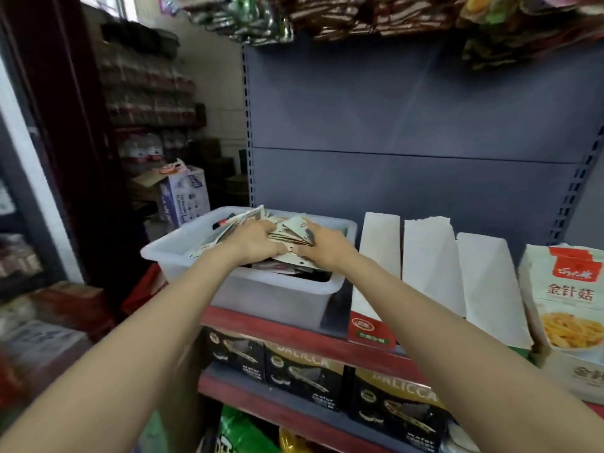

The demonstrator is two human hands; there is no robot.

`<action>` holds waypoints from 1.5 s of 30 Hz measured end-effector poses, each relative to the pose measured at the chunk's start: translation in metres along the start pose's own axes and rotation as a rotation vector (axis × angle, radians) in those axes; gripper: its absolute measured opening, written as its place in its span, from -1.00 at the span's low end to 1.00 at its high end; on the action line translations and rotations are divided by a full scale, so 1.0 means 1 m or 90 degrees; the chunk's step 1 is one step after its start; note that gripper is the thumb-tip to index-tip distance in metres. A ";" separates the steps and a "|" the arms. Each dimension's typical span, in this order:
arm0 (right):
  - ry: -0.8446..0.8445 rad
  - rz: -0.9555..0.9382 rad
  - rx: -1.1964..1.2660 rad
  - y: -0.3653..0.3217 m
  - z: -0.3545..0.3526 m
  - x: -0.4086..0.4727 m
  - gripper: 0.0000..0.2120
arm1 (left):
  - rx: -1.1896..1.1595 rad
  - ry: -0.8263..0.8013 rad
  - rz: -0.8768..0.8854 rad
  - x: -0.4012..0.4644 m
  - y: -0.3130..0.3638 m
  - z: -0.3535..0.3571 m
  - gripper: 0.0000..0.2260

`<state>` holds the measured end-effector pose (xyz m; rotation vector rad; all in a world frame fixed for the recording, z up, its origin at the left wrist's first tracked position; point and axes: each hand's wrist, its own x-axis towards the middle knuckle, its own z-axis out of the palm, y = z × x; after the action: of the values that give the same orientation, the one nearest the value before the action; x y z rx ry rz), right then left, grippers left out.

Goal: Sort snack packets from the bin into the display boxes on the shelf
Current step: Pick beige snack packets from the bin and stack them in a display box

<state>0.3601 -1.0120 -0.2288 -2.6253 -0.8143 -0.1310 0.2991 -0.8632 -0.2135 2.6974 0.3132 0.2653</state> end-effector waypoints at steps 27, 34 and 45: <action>0.264 0.113 0.812 0.041 -0.052 -0.075 -0.67 | -0.255 0.267 0.269 -0.042 0.086 0.002 -0.90; 0.372 0.133 0.747 0.085 -0.078 -0.124 -0.68 | -0.336 0.152 0.248 -0.053 0.143 0.032 -0.92; 0.510 0.209 0.499 0.198 -0.128 -0.204 -0.75 | -0.362 -0.004 0.338 -0.066 0.272 0.113 -0.72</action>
<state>0.3060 -1.3183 -0.2179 -1.6897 -0.0941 -0.5862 0.3105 -1.1652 -0.2104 2.1621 -0.4328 0.4225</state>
